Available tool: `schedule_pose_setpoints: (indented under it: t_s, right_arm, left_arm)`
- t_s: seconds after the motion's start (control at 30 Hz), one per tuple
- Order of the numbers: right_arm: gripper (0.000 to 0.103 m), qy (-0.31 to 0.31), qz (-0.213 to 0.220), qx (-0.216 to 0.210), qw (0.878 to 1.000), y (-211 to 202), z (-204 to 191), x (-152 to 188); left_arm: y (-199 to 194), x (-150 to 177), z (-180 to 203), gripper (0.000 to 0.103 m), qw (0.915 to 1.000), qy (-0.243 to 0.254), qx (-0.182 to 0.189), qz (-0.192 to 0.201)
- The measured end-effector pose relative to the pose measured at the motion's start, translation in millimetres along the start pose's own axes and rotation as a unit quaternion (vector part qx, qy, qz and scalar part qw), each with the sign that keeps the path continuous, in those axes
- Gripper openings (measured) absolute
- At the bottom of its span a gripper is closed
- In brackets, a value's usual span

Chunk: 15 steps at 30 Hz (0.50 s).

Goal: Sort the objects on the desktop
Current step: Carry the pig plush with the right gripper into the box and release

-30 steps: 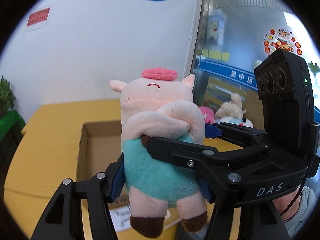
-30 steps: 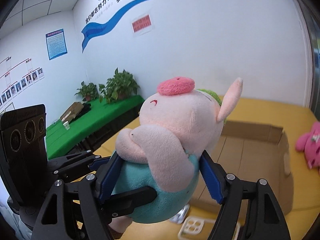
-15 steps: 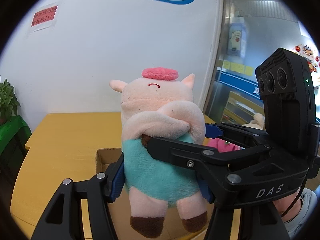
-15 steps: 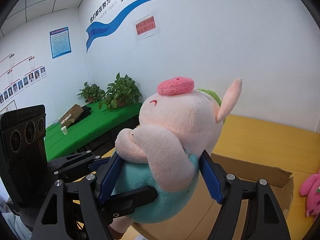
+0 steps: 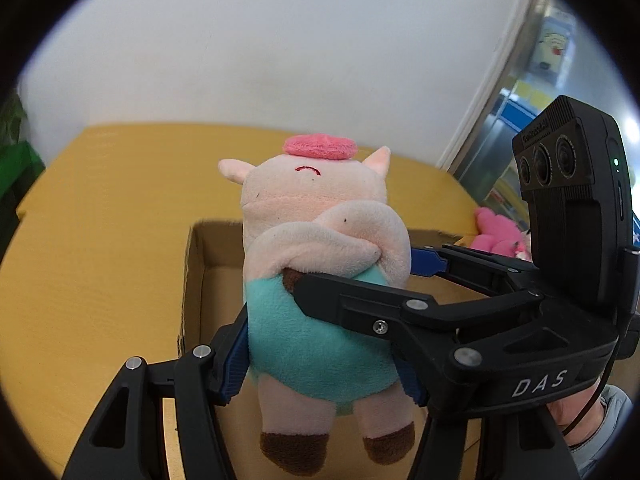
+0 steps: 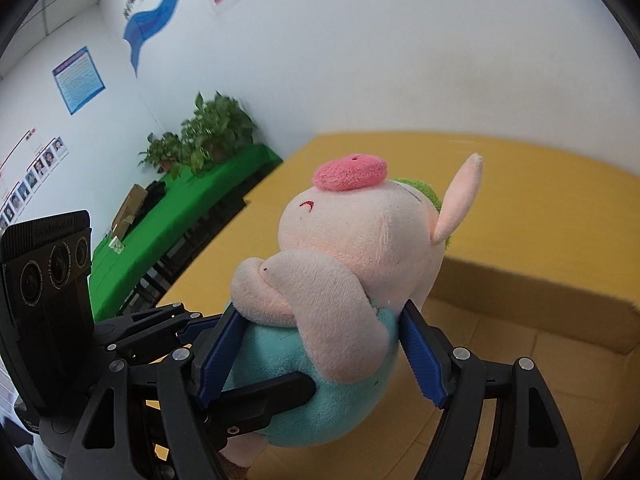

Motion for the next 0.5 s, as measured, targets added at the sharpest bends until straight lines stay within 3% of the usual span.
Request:
schedule_pose_setpoints:
  t_s: [0.23, 0.5]
  right_arm:
    - [0.074, 0.057, -0.052, -0.034, 0.996, 61.9, 33.3, 30.5]
    - [0.073, 0.077, -0.061, -0.048, 0.994, 92.1, 39.9, 41.4]
  left_arm:
    - [48.5, 35.6, -22.4, 0.061, 0.9956, -0.032, -0.024, -0.084]
    - [60.2, 51.4, -29.6, 0.068, 0.9910, -0.053, -0.050, -0.112]
Point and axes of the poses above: each gripper's, at about its wrist camera, not at the fingertips, and y roughly the way its jaws point, z to its right, x to its underside, the point moved 10 cm from there along y, roughly the way its jaws point, and after that the axes turned 7 degrees about -x, right-handed, at the moved point
